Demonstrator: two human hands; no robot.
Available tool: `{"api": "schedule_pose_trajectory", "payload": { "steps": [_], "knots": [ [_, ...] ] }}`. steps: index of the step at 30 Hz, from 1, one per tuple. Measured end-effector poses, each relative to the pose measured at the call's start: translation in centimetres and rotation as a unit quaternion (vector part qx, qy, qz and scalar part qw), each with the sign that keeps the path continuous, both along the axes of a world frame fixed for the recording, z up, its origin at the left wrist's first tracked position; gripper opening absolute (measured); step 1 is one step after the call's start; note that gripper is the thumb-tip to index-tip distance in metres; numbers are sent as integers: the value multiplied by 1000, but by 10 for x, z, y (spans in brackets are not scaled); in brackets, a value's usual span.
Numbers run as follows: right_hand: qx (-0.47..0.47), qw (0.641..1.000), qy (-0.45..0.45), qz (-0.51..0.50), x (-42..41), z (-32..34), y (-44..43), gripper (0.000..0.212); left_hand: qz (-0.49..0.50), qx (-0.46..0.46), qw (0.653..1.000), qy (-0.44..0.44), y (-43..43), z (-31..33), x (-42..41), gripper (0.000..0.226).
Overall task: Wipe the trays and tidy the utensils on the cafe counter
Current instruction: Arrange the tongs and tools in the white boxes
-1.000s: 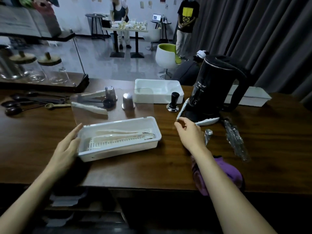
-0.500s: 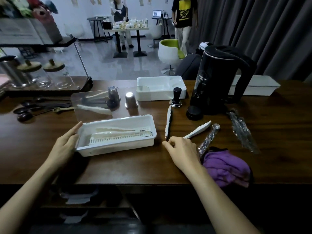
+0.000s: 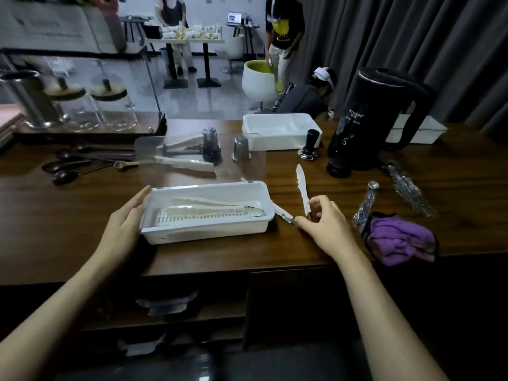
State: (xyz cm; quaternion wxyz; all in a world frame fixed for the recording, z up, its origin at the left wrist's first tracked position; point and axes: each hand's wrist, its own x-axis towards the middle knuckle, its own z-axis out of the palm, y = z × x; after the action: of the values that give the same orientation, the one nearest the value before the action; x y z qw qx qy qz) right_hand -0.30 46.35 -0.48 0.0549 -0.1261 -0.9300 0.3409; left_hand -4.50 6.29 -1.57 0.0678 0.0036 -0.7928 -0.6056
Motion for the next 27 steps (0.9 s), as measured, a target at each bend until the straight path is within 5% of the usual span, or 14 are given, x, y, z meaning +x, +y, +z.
{"api": "schedule_pose_trajectory", "payload": {
  "steps": [3, 7, 14, 18, 24, 27],
  "knots": [
    [16, 1000, -22, 12, -17, 4, -22, 103, -21, 13, 1000, -6, -3, -4, 3, 44],
    [51, 998, -26, -5, -43, 7, -37, 118, -17, 20, 1000, -3, -1, -3, 4, 44],
    [52, 996, -45, -48, -66, 4, -28, 96, -32, 11, 999, -17, -6, -2, 4, 56],
    [-87, 994, 32, -60, -61, 18, -13, 86, -30, 19, 999, -7, -1, -2, 4, 55],
    [-299, 944, 119, 70, -23, 77, -26, 52, -28, 31, 999, -24, 0, -3, 4, 51],
    [-297, 934, 117, 161, -20, 98, -51, 47, -26, 14, 999, -24, 0, -8, 3, 49]
  ]
}}
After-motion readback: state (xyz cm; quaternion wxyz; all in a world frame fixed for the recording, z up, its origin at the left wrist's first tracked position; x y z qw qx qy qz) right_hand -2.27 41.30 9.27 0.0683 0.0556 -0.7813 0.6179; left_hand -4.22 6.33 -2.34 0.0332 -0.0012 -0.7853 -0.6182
